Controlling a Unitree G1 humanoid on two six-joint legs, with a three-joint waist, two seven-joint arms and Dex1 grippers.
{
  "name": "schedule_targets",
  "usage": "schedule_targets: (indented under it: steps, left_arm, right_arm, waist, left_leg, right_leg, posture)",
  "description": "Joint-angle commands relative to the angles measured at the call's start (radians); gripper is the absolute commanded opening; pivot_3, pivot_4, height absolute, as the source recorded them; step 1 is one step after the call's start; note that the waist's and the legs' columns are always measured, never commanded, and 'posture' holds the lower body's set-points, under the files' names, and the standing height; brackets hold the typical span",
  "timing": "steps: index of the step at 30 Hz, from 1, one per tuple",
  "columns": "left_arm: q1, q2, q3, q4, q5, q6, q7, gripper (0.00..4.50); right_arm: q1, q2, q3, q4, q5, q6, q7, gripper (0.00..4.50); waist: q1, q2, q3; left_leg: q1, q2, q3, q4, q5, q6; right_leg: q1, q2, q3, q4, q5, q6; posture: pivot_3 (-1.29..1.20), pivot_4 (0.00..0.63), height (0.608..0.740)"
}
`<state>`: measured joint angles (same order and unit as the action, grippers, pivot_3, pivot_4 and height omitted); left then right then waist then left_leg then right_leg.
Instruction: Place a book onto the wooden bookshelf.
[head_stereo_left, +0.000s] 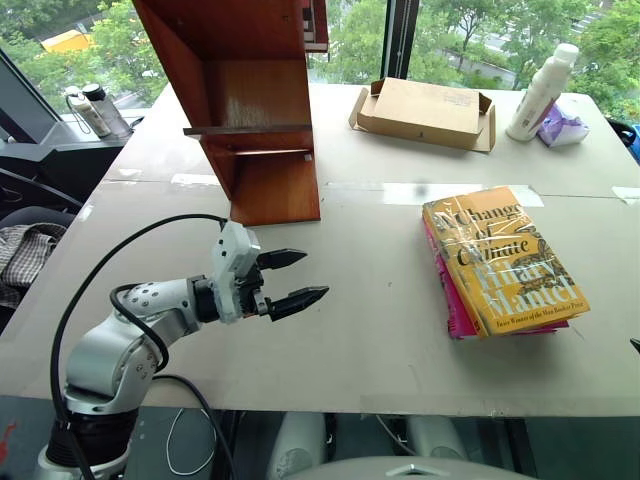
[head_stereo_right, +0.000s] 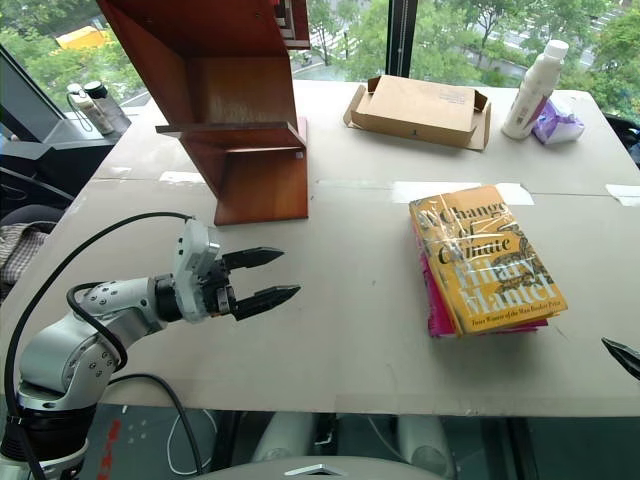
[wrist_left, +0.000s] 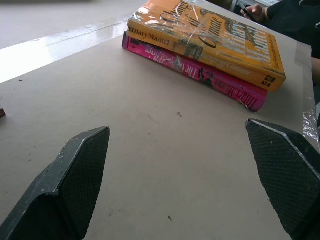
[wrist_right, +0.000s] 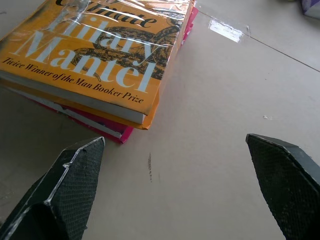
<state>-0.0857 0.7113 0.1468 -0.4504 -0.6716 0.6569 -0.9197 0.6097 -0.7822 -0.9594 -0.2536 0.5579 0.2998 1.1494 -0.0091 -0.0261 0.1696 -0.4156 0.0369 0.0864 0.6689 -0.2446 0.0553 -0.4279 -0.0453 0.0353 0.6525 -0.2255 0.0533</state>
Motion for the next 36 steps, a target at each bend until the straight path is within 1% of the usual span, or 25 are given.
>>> schedule_targets:
  steps: [1, 2, 4, 5, 7, 9, 11, 12, 13, 14, 15, 17, 19, 20, 22, 25, 27, 29, 33, 36]
  left_arm:
    - [-0.044, 0.007, -0.003, -0.032, -0.038, 0.007, -0.009, 4.47]
    - [-0.067, 0.001, -0.008, -0.031, -0.048, 0.007, -0.014, 4.47]
    - [-0.103, 0.005, -0.033, -0.037, -0.042, -0.011, -0.044, 4.47]
    - [-0.112, 0.01, -0.046, -0.04, -0.031, -0.023, -0.057, 4.47]
    - [-0.143, 0.006, -0.062, -0.045, -0.039, -0.03, -0.072, 4.47]
    - [-0.16, 0.008, -0.075, -0.061, -0.05, -0.033, -0.09, 4.47]
    - [-0.165, 0.018, -0.095, -0.076, -0.049, -0.046, -0.12, 4.5]
    - [-0.168, 0.021, -0.105, -0.081, -0.041, -0.057, -0.132, 4.5]
    - [-0.172, 0.023, -0.112, -0.084, -0.035, -0.066, -0.14, 4.5]
    - [-0.173, 0.024, -0.116, -0.086, -0.033, -0.071, -0.142, 4.5]
    - [-0.177, 0.023, -0.119, -0.087, -0.033, -0.072, -0.14, 4.5]
    - [-0.176, 0.021, -0.123, -0.096, -0.034, -0.073, -0.134, 4.5]
    - [-0.168, 0.021, -0.12, -0.108, -0.038, -0.072, -0.125, 4.5]
    - [-0.163, 0.022, -0.117, -0.114, -0.041, -0.071, -0.12, 4.5]
    - [-0.148, 0.021, -0.111, -0.133, -0.045, -0.068, -0.105, 4.5]
    - [-0.124, 0.018, -0.102, -0.159, -0.048, -0.063, -0.078, 4.5]
    - [-0.104, 0.016, -0.099, -0.174, -0.05, -0.064, -0.063, 4.5]
    - [-0.09, 0.014, -0.098, -0.183, -0.052, -0.068, -0.051, 4.5]
    - [-0.07, 0.013, -0.098, -0.182, -0.044, -0.082, -0.04, 4.5]
    - [-0.043, 0.016, -0.095, -0.176, -0.032, -0.097, -0.039, 4.5]
  right_arm:
    - [-0.033, 0.004, -0.005, -0.061, 0.011, 0.017, -0.074, 4.5]
    - [-0.061, 0.0, 0.004, -0.111, 0.019, 0.054, -0.13, 4.5]
    - [-0.085, -0.055, 0.036, -0.232, -0.085, 0.175, -0.282, 4.5]
    - [-0.1, -0.074, 0.043, -0.271, -0.09, 0.239, -0.325, 4.5]
    - [-0.186, -0.141, 0.066, -0.305, 0.064, 0.41, -0.343, 4.5]
    - [-0.293, -0.2, 0.106, -0.294, 0.144, 0.565, -0.401, 4.5]
    - [-0.392, -0.258, 0.204, -0.274, 0.109, 0.624, -0.468, 3.99]
    - [-0.454, -0.284, 0.276, -0.264, 0.086, 0.639, -0.505, 3.62]
    - [-0.514, -0.304, 0.347, -0.248, 0.062, 0.647, -0.537, 3.13]
    - [-0.554, -0.313, 0.39, -0.239, 0.049, 0.656, -0.556, 2.73]
    - [-0.599, -0.327, 0.458, -0.22, 0.015, 0.652, -0.575, 2.15]
    - [-0.672, -0.342, 0.562, -0.181, -0.037, 0.658, -0.603, 1.27]
    - [-0.726, -0.38, 0.687, -0.136, -0.127, 0.624, -0.609, 0.33]
    - [-0.76, -0.38, 0.725, -0.115, -0.144, 0.625, -0.61, 0.11]
    - [-0.809, -0.386, 0.78, -0.079, -0.176, 0.632, -0.602, 0.11]
    - [-0.885, -0.416, 0.907, 0.001, -0.275, 0.596, -0.58, 0.11]
    - [-0.966, -0.405, 1.018, 0.075, -0.33, 0.576, -0.532, 0.11]
    - [-1.029, -0.382, 1.091, 0.129, -0.354, 0.568, -0.476, 0.11]
    - [-1.115, -0.283, 1.149, 0.23, -0.355, 0.566, -0.406, 0.11]
    - [-1.141, -0.224, 1.167, 0.262, -0.356, 0.573, -0.371, 0.11]
  waist:
    - [0.0, 0.0, 0.0]
    - [0.0, 0.0, 0.0]
    - [-0.003, 0.001, -0.001]
    - [-0.004, 0.002, -0.001]
    - [-0.004, 0.003, -0.002]
    - [-0.006, 0.0, -0.002]
    - [-0.003, -0.001, -0.002]
    - [-0.001, -0.001, -0.002]
    - [-0.001, -0.001, -0.002]
    - [-0.001, -0.001, -0.002]
    - [0.0, -0.001, -0.001]
    - [-0.001, -0.001, -0.001]
    - [-0.001, -0.001, -0.001]
    - [-0.001, -0.001, -0.001]
    - [-0.001, -0.001, -0.001]
    - [-0.004, 0.0, -0.001]
    - [-0.007, 0.0, -0.001]
    - [-0.007, 0.0, -0.001]
    - [-0.005, 0.0, -0.001]
    - [-0.005, 0.0, -0.001]
  left_leg:
    - [0.0, 0.0, 0.0, 0.0, 0.0, 0.0]
    - [0.0, 0.0, 0.0, 0.0, 0.0, 0.0]
    - [0.0, 0.0, 0.0, 0.001, 0.0, 0.0]
    - [0.0, 0.0, 0.0, 0.001, 0.0, 0.0]
    - [0.001, 0.0, 0.001, 0.001, 0.0, 0.0]
    - [0.001, 0.0, 0.001, 0.001, 0.0, 0.0]
    - [0.0, 0.0, 0.0, 0.001, 0.0, 0.0]
    - [0.0, 0.0, -0.001, 0.001, 0.0, 0.0]
    - [0.0, 0.0, -0.001, 0.0, 0.0, 0.0]
    - [-0.001, -0.001, -0.001, 0.0, 0.0, 0.0]
    - [-0.001, -0.001, -0.001, 0.0, 0.0, 0.0]
    - [-0.001, -0.001, -0.001, 0.0, 0.0, 0.0]
    - [-0.002, -0.001, -0.002, 0.0, 0.0, 0.0]
    - [-0.002, -0.001, -0.001, 0.0, 0.0, 0.0]
    - [-0.003, -0.001, -0.001, 0.0, 0.0, 0.001]
    - [-0.003, -0.001, -0.001, 0.0, 0.0, 0.001]
    - [-0.002, -0.001, -0.001, 0.0, 0.0, 0.001]
    - [-0.002, -0.001, 0.0, 0.0, 0.0, 0.001]
    - [-0.002, 0.0, 0.0, 0.0, 0.0, 0.001]
    - [-0.002, 0.0, 0.0, 0.0, 0.0, 0.001]
  right_leg:
    - [0.0, 0.0, 0.0, 0.0, 0.0, 0.0]
    - [0.0, 0.0, 0.0, 0.0, 0.0, 0.0]
    - [0.0, 0.0, 0.0, 0.0, 0.0, 0.0]
    - [0.0, 0.0, 0.001, 0.001, 0.0, 0.0]
    - [0.0, 0.0, 0.001, 0.001, 0.0, 0.0]
    - [0.0, 0.001, 0.001, 0.001, 0.0, 0.0]
    - [0.0, 0.001, 0.001, 0.001, 0.0, 0.0]
    - [0.001, 0.001, 0.001, 0.001, 0.0, 0.0]
    - [0.001, 0.001, 0.0, 0.0, 0.0, 0.0]
    - [0.001, 0.001, 0.0, -0.001, 0.0, 0.0]
    - [0.0, 0.001, 0.0, -0.001, 0.0, 0.0]
    - [0.001, 0.001, 0.0, -0.002, 0.0, 0.0]
    - [0.001, 0.001, -0.001, -0.003, 0.0, 0.0]
    - [0.0, 0.001, 0.0, -0.003, 0.0, 0.0]
    - [0.0, 0.001, -0.001, -0.004, 0.0, 0.0]
    - [0.0, 0.001, 0.0, -0.004, 0.0, 0.001]
    - [0.0, 0.001, -0.001, -0.004, 0.0, 0.0]
    - [0.0, 0.001, 0.0, -0.004, 0.0, 0.0]
    - [0.001, 0.003, 0.0, -0.004, 0.0, 0.0]
    - [0.001, 0.003, 0.0, -0.005, 0.0, 0.001]
  posture:
    - [0.0, 0.15, 0.74]
    - [0.0, 0.15, 0.74]
    - [0.0, 0.15, 0.74]
    - [0.0, 0.15, 0.74]
    - [0.0, 0.15, 0.74]
    - [0.0, 0.15, 0.74]
    - [0.0, 0.15, 0.74]
    - [0.0, 0.15, 0.74]
    - [0.0, 0.15, 0.74]
    - [0.0, 0.15, 0.74]
    - [0.0, 0.15, 0.74]
    - [0.0, 0.15, 0.74]
    - [0.0, 0.15, 0.74]
    - [0.0, 0.15, 0.74]
    - [0.0, 0.15, 0.74]
    - [0.0, 0.15, 0.74]
    - [0.0, 0.15, 0.74]
    - [0.0, 0.15, 0.74]
    - [0.0, 0.15, 0.74]
    - [0.0, 0.15, 0.74]
